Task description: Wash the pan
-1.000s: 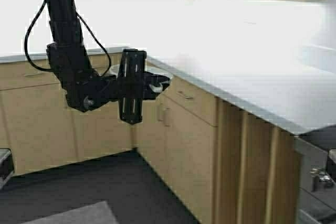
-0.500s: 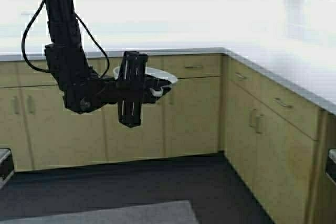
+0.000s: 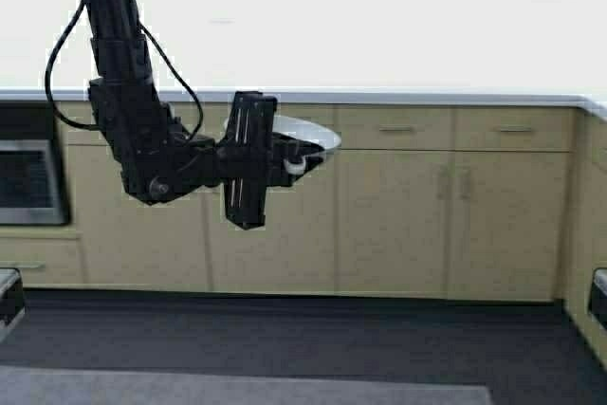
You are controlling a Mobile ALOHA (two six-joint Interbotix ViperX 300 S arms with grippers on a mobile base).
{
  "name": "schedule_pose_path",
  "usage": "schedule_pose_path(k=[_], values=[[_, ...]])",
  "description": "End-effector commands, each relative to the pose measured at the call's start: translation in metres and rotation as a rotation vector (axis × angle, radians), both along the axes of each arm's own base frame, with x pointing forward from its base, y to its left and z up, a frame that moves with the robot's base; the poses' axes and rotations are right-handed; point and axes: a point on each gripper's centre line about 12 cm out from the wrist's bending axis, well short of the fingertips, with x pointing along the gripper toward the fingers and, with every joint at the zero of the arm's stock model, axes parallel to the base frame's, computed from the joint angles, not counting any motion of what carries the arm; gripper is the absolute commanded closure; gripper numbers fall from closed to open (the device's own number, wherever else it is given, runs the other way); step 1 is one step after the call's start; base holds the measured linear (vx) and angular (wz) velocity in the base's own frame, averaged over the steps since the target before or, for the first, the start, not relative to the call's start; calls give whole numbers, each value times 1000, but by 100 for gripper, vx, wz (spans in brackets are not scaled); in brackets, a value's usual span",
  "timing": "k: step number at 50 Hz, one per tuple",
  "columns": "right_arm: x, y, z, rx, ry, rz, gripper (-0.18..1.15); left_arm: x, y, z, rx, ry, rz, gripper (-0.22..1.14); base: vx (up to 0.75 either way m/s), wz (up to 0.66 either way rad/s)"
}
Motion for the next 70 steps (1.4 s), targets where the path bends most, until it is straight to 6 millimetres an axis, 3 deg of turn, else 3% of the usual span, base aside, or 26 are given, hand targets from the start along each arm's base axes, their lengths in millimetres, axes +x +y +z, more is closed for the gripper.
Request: schedule_pose_path(k=[1,33,47,70], values=[[0,0,5,0,-17,2,90,8,-4,19,-22,-77,-8,89,12,63],[5,0,-2,6,31,1,90,6,-3,25,-38,-69,-14,89,14,61],[3,0,-5,6,35,1,90,2,-4,19,-29,-53,-31,89,13,45],[3,0,-1,8,20,1,90,-5,-2,43,-58,-88,-47,89,17,36]])
